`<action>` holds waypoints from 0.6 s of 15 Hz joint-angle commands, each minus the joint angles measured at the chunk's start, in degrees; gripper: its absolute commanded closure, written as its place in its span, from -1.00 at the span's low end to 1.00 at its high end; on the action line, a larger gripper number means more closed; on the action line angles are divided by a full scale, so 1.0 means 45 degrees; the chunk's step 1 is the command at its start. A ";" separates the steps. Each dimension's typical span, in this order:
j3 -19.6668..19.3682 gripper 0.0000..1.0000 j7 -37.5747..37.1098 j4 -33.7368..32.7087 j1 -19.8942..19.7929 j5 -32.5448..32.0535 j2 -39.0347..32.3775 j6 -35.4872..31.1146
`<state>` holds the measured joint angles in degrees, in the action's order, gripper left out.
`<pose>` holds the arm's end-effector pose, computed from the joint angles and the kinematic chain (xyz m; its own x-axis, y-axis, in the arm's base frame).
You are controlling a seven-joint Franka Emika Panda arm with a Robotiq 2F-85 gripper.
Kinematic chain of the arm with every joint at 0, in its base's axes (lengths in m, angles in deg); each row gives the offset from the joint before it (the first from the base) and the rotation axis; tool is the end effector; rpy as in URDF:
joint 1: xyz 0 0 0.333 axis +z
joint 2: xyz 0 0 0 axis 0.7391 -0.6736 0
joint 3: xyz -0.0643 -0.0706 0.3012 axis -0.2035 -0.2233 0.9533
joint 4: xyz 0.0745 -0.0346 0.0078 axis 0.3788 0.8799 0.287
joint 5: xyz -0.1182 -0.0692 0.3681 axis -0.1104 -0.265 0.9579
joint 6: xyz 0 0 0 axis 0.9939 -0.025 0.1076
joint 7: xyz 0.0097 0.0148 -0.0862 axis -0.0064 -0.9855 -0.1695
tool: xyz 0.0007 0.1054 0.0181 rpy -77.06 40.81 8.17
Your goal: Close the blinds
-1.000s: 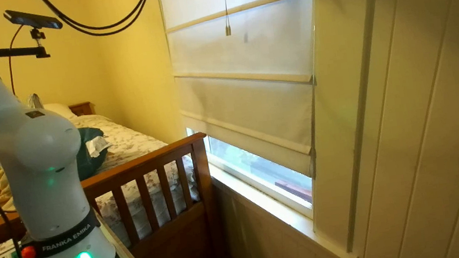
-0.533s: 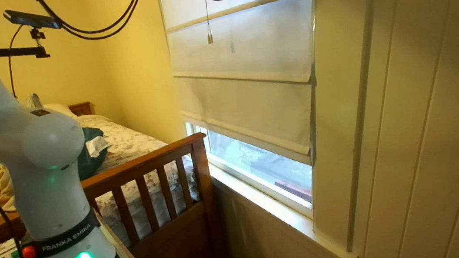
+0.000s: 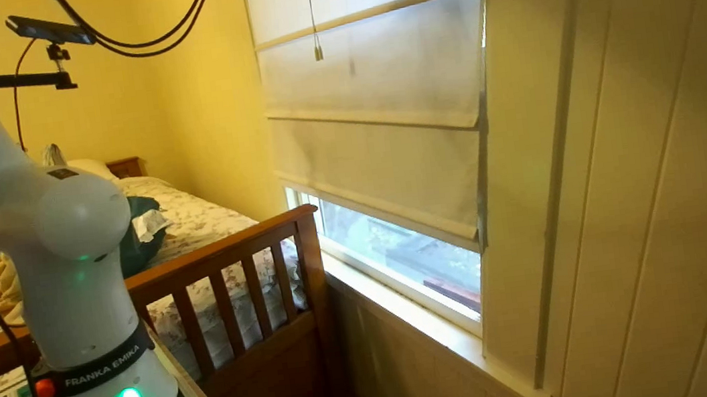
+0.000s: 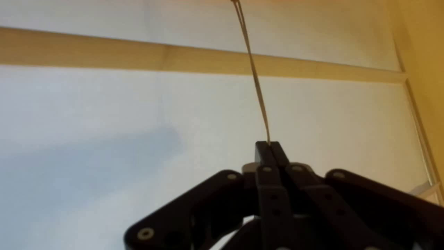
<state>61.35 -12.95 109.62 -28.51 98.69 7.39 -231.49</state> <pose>0.4664 0.0392 0.7411 0.4843 0.0507 0.8735 0.4185 -0.8901 -0.1803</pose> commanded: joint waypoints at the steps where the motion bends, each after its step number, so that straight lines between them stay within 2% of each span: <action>1: -0.0263 0.99 -0.0099 -0.0665 -0.0343 0.0113 0.0647 0.0306; 9: -0.1460 0.99 -0.0497 -0.2090 -0.1446 -0.0317 0.0829 0.0228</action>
<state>55.86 -13.27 102.65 -33.41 98.51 11.44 -231.39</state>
